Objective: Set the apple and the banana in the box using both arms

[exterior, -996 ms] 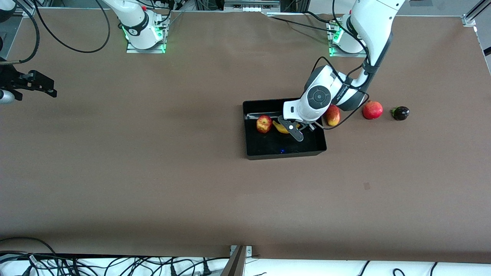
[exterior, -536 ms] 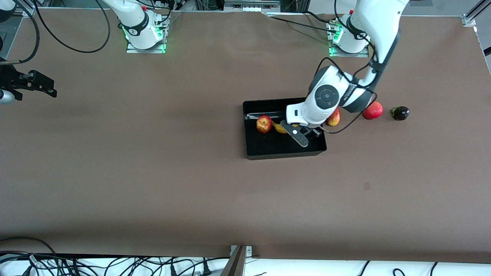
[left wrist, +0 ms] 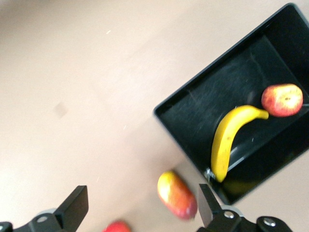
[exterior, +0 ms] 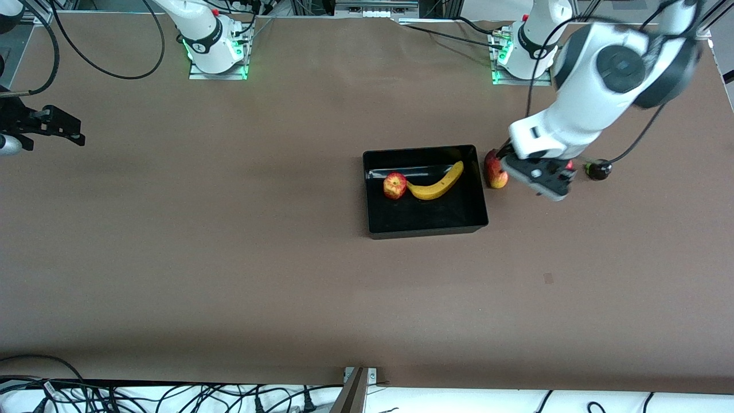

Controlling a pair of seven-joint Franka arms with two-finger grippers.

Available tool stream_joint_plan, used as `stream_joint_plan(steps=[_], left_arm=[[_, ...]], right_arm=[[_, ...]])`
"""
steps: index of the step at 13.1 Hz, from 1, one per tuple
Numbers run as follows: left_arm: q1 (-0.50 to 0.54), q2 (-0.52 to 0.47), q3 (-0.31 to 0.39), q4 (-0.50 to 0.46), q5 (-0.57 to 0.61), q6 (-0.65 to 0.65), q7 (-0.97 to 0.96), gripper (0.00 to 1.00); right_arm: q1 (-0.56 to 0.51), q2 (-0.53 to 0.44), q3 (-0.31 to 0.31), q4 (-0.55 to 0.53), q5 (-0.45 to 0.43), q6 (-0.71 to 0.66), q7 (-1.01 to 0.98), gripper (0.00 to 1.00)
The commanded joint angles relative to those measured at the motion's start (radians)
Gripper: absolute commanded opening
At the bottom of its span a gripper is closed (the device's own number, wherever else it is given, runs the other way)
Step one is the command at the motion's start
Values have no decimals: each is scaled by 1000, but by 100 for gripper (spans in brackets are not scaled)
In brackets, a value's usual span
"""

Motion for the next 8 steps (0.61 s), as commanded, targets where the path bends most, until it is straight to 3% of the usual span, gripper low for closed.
stream_joint_plan(steps=[1,4,8], left_arm=[[37,-61,-1,60,-5,-177,-98,100],[40,-53,87,151,-4,-273,-126,100],[66,-50,111,154,-5,-277,-220,100]], right_arm=[[-10,8,7,19,-1,-13,-11,100],[-10,8,7,19,-1,-13,-11,100],[-10,8,7,19,-1,-11,-11,100]])
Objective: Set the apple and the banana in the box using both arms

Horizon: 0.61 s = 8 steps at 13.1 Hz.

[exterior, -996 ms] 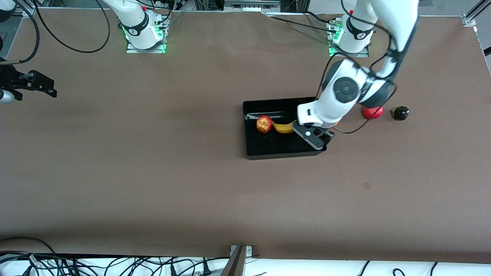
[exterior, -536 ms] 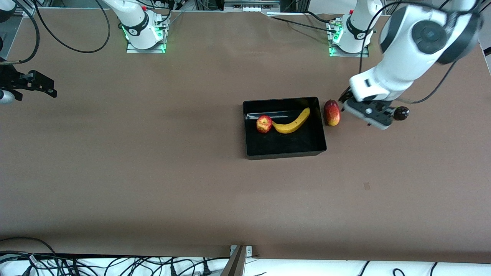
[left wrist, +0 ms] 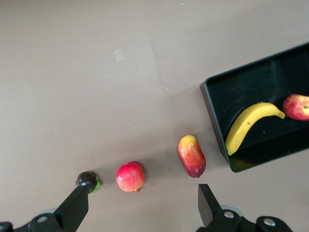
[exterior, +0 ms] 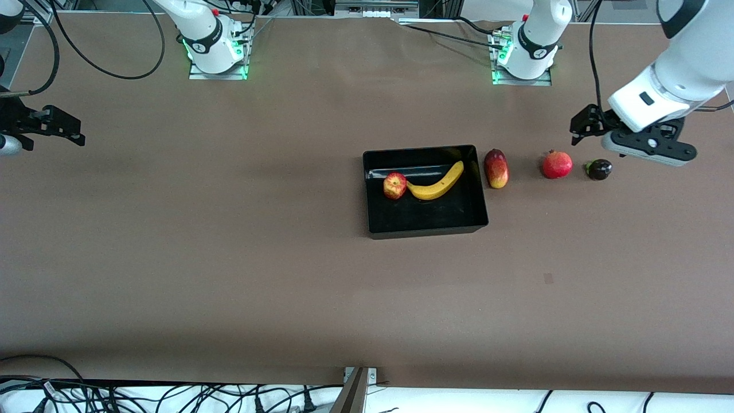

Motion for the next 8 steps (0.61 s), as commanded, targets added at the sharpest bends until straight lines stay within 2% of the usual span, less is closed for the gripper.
stream_joint_plan(steps=[1,8], left_arm=[[8,19,-5,30,-7,-25,-78,100],[31,17,-8,32,-8,-34,-107,100]], right_arm=[[-10,8,7,19,-1,-13,-10,100],[-10,8,7,19,-1,-11,-11,100]])
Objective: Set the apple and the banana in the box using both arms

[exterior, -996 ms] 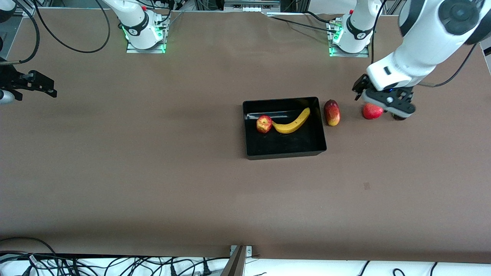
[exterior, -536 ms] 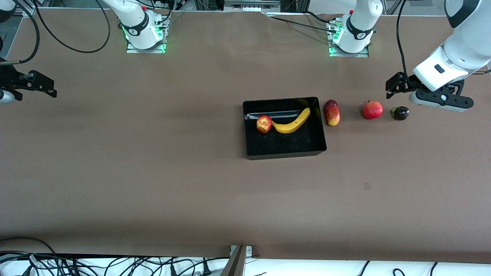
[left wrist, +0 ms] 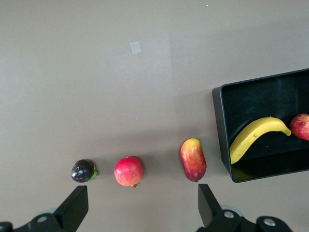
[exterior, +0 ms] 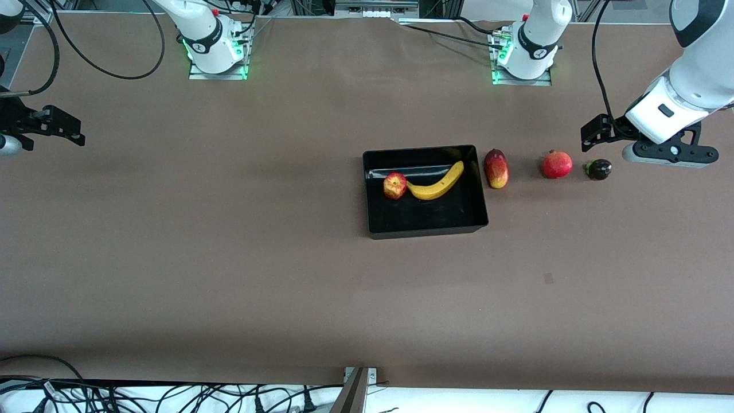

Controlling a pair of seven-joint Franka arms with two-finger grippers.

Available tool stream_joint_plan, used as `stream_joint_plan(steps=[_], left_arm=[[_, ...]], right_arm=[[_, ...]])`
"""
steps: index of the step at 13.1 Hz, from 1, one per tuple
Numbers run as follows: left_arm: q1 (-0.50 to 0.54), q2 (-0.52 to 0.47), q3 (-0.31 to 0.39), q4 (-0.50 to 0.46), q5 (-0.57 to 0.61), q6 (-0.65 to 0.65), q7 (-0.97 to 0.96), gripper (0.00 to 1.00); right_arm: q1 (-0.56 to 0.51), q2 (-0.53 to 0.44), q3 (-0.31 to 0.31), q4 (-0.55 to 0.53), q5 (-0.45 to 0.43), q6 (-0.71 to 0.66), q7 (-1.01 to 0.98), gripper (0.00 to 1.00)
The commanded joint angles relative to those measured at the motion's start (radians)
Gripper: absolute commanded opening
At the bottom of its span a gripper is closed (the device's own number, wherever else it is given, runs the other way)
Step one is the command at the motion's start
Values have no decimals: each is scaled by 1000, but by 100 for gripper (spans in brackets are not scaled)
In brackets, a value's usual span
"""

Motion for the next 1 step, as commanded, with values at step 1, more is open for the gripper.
stream_joint_plan(steps=[1], left_arm=[[9,9,-11,30,-8,-28,-16,100]], right_arm=[[-10,8,7,19,-1,-11,-11,100]])
